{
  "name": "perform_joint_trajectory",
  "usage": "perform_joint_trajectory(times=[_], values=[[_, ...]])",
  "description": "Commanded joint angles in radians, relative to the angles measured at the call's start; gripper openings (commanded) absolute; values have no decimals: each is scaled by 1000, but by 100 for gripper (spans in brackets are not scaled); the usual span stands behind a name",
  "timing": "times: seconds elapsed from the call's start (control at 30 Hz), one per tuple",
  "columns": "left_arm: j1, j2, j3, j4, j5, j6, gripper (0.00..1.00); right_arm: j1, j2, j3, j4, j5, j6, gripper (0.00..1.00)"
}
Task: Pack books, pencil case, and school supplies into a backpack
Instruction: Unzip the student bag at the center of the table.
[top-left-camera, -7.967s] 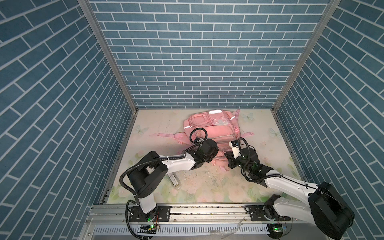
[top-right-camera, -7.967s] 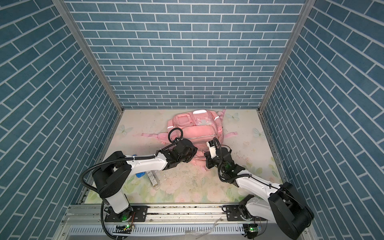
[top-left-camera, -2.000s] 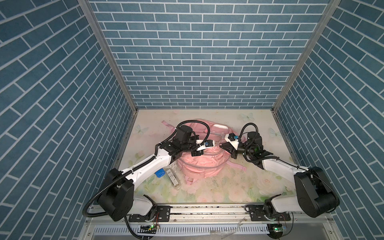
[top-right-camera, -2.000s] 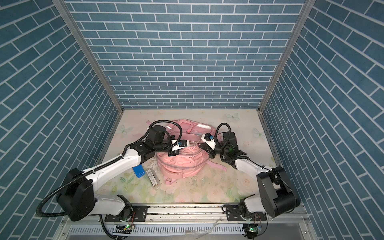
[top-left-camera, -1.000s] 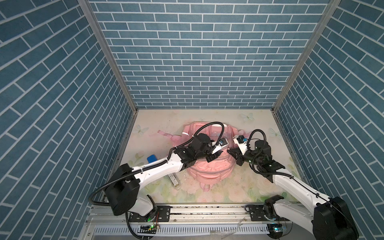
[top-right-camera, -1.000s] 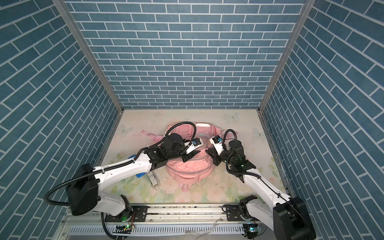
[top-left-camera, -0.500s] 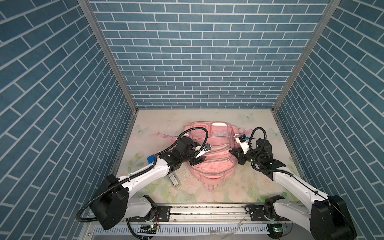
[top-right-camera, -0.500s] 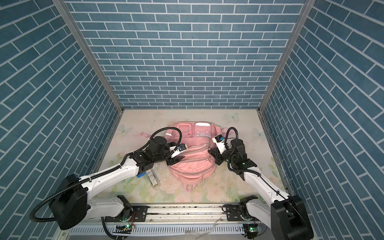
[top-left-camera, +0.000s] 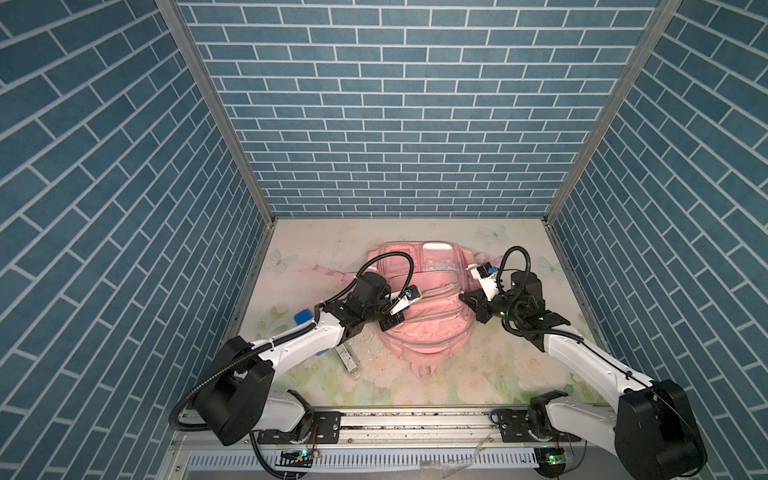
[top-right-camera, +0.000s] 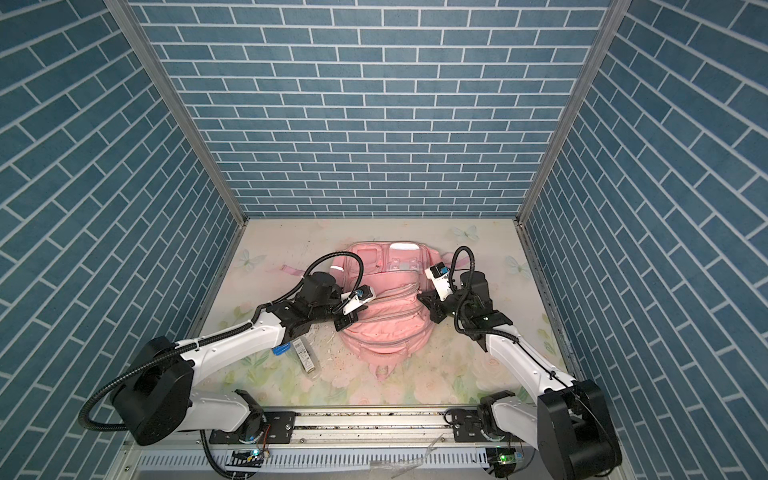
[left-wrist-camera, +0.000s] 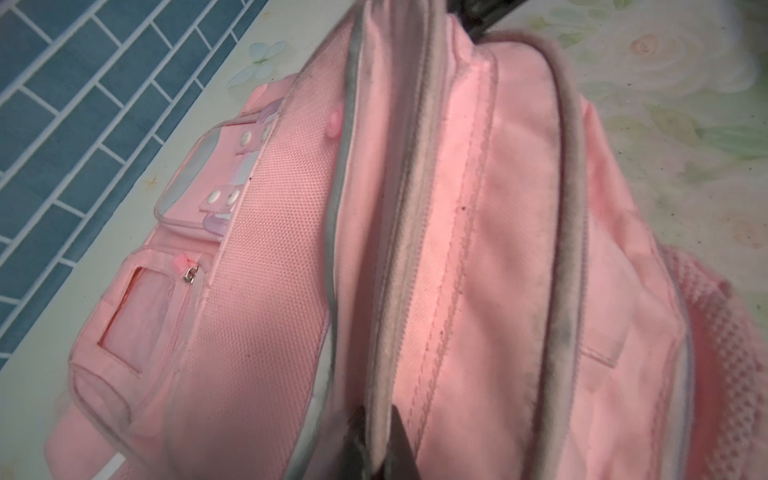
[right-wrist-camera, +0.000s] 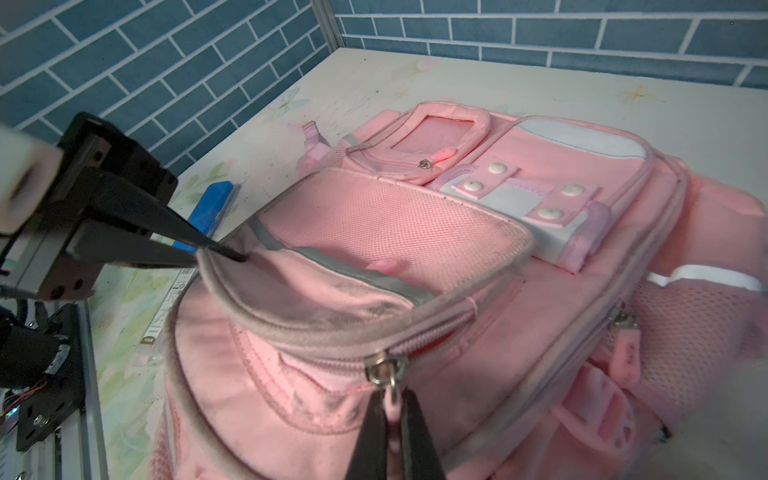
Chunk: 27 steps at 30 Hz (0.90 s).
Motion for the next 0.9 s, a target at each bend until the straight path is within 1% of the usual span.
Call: perform_joint_trajectory(times=[0.0, 0.03, 0.1, 0.17, 0.27, 0.3, 0.4, 0.5, 0.6, 0.67, 0.8, 0.87], values=[[-36, 3, 63, -65, 74, -81, 0, -82, 61, 121, -5, 63, -13, 0], [-69, 0, 77, -68, 59, -110, 0, -97, 89, 150, -32, 73, -33, 0], [-138, 13, 106, -44, 23, -221, 0, -128, 170, 231, -98, 81, -90, 0], [-166, 47, 148, -12, 0, -344, 0, -141, 235, 325, -193, 81, -150, 0], [-168, 101, 203, 51, -59, -487, 0, -143, 274, 412, -289, 105, -197, 0], [-165, 116, 216, 75, -92, -526, 0, -142, 265, 419, -303, 94, -214, 0], [-135, 162, 264, 107, -124, -614, 0, -139, 205, 389, -297, 51, -222, 0], [-105, 205, 303, 106, -133, -666, 0, -128, 121, 323, -264, 42, -199, 0], [-82, 231, 320, 89, -147, -688, 0, -113, 42, 267, -243, 37, -163, 0], [-76, 243, 330, 76, -154, -704, 0, -81, 9, 235, -228, 43, -141, 0], [-89, 258, 356, 77, -152, -718, 0, 29, 21, 209, -218, 106, -97, 0], [-107, 261, 368, 74, -152, -712, 0, 52, 39, 204, -186, 113, -53, 0]])
